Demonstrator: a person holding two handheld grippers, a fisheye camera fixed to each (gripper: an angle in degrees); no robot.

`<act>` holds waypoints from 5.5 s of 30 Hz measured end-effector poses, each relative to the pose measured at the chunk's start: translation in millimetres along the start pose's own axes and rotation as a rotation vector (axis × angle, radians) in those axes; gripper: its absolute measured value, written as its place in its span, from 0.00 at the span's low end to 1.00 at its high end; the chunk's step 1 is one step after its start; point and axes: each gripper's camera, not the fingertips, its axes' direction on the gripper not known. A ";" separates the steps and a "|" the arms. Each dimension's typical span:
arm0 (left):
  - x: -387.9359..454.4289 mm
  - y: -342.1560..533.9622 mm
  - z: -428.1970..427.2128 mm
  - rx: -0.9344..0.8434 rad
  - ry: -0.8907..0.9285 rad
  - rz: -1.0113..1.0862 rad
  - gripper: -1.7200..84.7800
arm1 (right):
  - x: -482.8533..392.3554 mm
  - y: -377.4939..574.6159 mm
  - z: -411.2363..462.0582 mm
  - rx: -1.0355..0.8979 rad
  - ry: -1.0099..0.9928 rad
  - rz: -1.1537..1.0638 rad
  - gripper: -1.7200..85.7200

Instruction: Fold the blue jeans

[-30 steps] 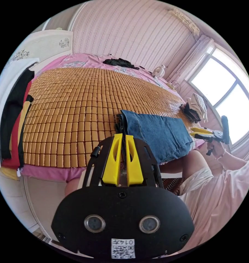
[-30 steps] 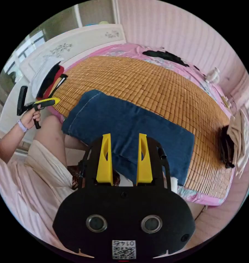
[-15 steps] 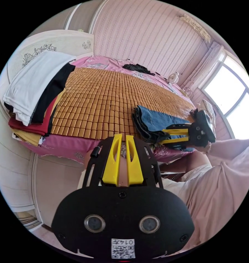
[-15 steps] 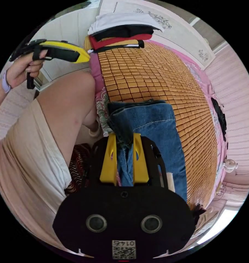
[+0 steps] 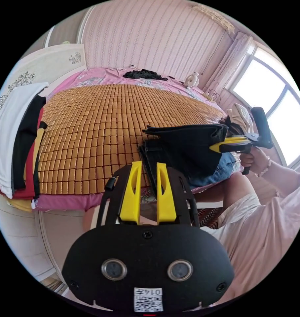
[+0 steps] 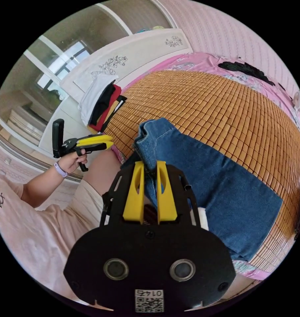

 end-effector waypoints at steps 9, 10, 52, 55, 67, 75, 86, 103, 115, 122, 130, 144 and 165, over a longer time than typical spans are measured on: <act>25.8 -94.0 69.9 -0.147 -0.041 0.025 0.13 | 83.1 86.2 -297.2 0.494 0.410 0.234 0.09; 29.6 -101.9 83.4 -0.210 -0.051 0.028 0.13 | 88.5 93.4 -315.5 0.511 0.465 0.262 0.09; -48.3 -118.0 -101.1 -0.125 -0.499 -0.151 0.01 | 271.3 93.4 -205.7 -0.250 0.868 0.572 0.18; -48.0 -114.5 -105.5 -0.120 -0.509 -0.160 0.01 | 275.9 85.3 -221.2 -0.272 0.823 0.575 0.13; -52.0 -112.3 -183.0 0.164 -0.452 -0.205 0.01 | 262.4 5.7 -380.6 0.053 0.805 0.509 0.02; -64.2 -92.0 -192.4 0.156 -0.409 -0.199 0.01 | 253.2 -7.4 -346.8 -0.079 0.981 0.466 0.01; -87.0 -75.9 -195.6 0.122 -0.399 -0.215 0.01 | 248.5 -3.3 -301.0 -0.096 0.750 0.418 0.10; -120.3 -34.4 -237.3 0.279 -0.346 -0.268 0.01 | 203.1 88.4 -400.9 0.266 0.839 0.563 0.01; -152.7 144.0 -219.9 0.115 -0.342 -0.626 0.01 | 191.5 205.8 -361.4 0.053 0.796 0.729 0.12; -147.8 82.7 -189.7 0.023 -0.347 -0.428 0.01 | 186.7 161.9 -380.3 0.079 1.012 0.680 0.13; -150.7 -14.9 -96.2 -0.063 -0.294 -0.271 0.01 | 210.1 180.1 -418.7 0.116 0.874 0.857 0.18; -167.9 -87.5 33.7 -0.208 -0.319 -0.342 0.01 | 225.5 138.8 -412.1 0.114 0.813 0.707 0.03; -163.8 -191.7 135.9 -0.267 -0.517 -0.202 0.01 | 330.6 -93.6 -158.9 0.022 0.668 0.409 0.01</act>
